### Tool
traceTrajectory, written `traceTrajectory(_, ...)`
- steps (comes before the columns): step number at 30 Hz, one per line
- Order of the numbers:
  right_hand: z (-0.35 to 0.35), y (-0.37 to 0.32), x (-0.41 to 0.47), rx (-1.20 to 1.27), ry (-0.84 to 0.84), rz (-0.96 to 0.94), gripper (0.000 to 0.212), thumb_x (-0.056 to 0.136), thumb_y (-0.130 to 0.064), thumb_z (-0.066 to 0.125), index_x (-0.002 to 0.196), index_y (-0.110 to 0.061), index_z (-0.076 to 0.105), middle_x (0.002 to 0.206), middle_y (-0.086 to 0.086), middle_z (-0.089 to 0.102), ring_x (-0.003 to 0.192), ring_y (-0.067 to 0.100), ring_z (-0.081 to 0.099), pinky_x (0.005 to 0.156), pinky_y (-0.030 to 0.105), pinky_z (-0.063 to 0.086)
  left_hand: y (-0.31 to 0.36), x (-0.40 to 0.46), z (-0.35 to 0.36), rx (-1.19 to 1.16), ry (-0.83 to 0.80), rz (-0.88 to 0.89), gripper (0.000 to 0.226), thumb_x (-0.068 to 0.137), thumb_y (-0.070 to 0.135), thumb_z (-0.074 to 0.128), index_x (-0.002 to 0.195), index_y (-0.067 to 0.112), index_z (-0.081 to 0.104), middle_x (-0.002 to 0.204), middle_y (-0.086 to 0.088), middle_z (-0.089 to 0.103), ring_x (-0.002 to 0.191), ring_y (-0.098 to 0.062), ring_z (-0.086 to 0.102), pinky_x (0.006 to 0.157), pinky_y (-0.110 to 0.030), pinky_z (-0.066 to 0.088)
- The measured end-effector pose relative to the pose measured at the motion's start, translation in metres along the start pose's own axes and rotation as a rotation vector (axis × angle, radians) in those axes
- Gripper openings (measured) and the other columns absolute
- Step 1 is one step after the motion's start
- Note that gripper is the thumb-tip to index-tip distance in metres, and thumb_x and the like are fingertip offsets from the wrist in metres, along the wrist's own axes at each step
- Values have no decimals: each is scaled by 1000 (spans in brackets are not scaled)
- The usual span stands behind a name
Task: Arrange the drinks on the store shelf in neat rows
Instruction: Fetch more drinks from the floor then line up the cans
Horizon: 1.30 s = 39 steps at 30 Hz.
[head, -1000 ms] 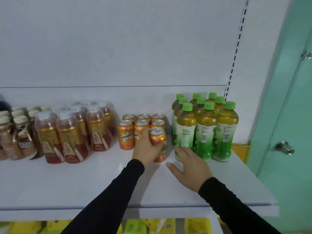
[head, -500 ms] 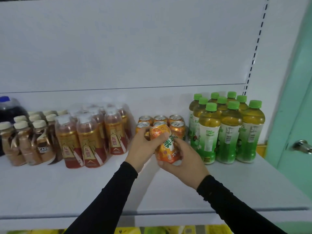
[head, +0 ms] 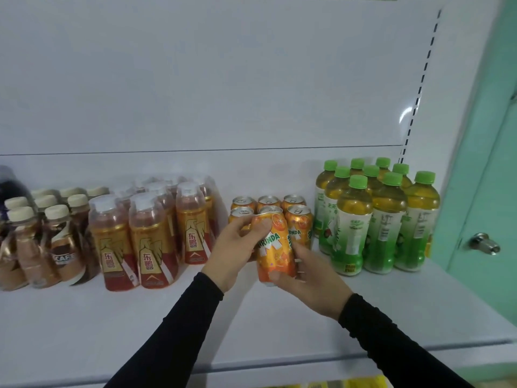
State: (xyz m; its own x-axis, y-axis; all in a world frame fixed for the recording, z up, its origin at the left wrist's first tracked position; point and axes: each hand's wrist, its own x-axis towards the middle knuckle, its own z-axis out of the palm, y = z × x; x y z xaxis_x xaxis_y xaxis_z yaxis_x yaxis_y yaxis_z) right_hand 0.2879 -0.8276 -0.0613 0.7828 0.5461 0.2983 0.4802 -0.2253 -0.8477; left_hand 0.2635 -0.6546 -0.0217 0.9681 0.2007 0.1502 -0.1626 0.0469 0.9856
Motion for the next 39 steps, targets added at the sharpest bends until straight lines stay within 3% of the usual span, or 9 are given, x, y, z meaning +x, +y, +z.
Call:
traceTrajectory(4,1,0,-1,-127,94,5,76,63,-72,73,127,-36,53,118,-15,64,104,2,62,91,28,55,0,0,5,26,49,22,42,85,38,76,120,17,66,105,-3,76,92,-18,75,75,-34,61)
traceTrajectory(8,-1,0,-4,78,69,32,72,65,-56,79,128,-33,57,117,-12,69,105,6,66,94,34,55,3,0,4,102,15,27,60,72,54,77,122,22,64,110,-1,75,96,-17,74,84,-38,61)
traceTrajectory(13,-1,2,-5,263,-25,30,72,73,-45,74,136,-19,52,127,-3,66,115,15,64,100,41,52,5,-4,-2,-52,-78,-39,56,77,43,73,127,20,62,115,-7,73,102,-23,72,81,-38,59)
traceTrajectory(21,4,0,1,-91,42,19,89,57,-79,73,131,-36,49,123,-13,61,109,6,61,92,32,56,0,-6,3,-14,19,-15,44,84,36,76,122,18,65,109,-4,75,97,-21,74,85,-43,61)
traceTrajectory(25,-1,3,2,76,45,44,76,61,-64,79,128,-38,53,121,-13,66,109,9,64,94,37,55,3,-4,1,5,2,2,57,77,42,77,126,17,63,115,-6,73,100,-20,73,89,-42,60)
traceTrajectory(28,-3,0,2,253,2,70,59,75,-50,78,127,-34,54,124,-7,67,113,12,64,100,41,52,3,-4,-4,-55,-68,-18,55,77,36,74,127,16,61,114,-10,73,102,-25,72,91,-43,58)
traceTrajectory(30,-3,0,3,274,-27,80,60,78,-47,75,131,-27,54,124,-6,67,114,12,64,102,42,51,3,-4,-5,-66,-74,-23,52,80,30,75,128,17,61,112,-10,74,100,-26,73,89,-44,59)
traceTrajectory(35,-1,-4,3,-68,-15,33,87,63,-82,65,134,-35,48,122,-15,63,110,4,61,93,30,55,3,-3,-2,-26,6,23,43,85,26,77,124,17,62,108,-5,75,93,-20,75,76,-34,62)
traceTrajectory(39,-3,-6,3,-48,65,33,74,62,-68,71,127,-39,50,118,-18,64,105,0,63,91,22,54,3,1,-2,25,11,34,40,86,31,76,122,16,64,111,-5,74,94,-17,74,73,-29,61)
